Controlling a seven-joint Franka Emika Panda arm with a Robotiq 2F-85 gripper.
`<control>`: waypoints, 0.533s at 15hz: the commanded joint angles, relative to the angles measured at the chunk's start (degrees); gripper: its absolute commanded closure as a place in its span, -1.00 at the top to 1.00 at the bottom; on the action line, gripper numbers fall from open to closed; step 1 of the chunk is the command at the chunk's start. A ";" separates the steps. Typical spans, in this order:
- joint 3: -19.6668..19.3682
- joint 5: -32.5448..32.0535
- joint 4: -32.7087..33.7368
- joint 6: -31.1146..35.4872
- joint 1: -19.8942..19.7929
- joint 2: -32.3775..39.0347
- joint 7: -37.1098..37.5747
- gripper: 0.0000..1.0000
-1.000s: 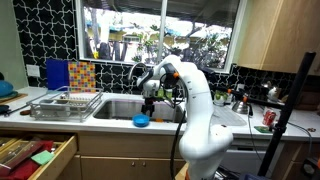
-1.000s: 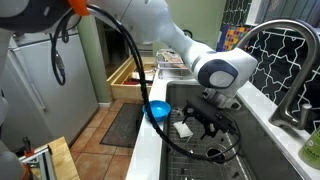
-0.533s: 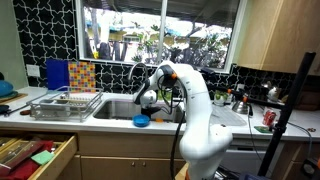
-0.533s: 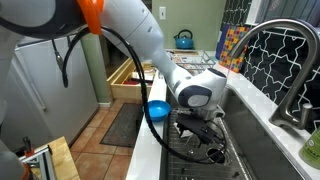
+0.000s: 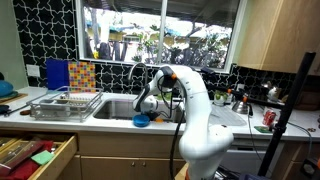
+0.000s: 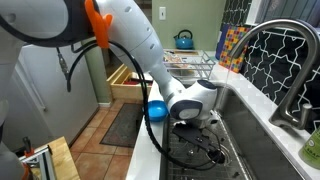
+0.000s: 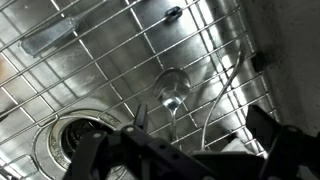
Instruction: Remove the blue bowl from the sink, put it on the edge of the sink, remove the silver spoon from the sink and put it on the blue bowl
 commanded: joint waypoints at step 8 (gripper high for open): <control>4.35 1.87 3.07 3.68 -4.78 4.62 -3.74 -0.09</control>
